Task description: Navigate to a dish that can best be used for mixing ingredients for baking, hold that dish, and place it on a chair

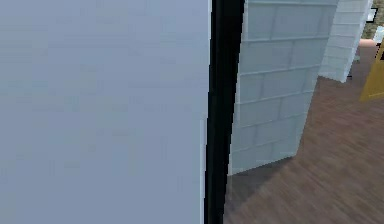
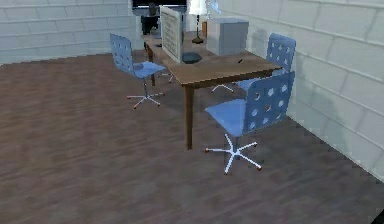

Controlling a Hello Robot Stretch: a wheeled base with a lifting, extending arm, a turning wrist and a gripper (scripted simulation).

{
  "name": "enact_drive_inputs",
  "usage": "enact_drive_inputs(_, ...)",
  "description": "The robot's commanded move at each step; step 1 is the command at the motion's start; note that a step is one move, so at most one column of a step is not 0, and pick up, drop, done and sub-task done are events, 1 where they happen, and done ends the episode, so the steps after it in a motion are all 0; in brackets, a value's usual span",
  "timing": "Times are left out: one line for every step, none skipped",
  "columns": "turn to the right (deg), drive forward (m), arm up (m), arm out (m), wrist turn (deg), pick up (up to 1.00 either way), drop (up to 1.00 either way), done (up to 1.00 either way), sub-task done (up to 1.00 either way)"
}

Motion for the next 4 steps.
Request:
enact_drive_inputs(45.0,0.00,0.00,0.00,0.0,0.00,0.00,0.00,0.00)
enact_drive_inputs(45.0,0.00,0.00,0.00,0.0,0.00,0.00,0.00,0.00)
enact_drive_inputs(45.0,0.00,0.00,0.00,0.0,0.00,0.00,0.00,0.00)
enact_drive_inputs(21.0,0.00,0.00,0.00,0.0,0.00,0.00,0.00,0.00)
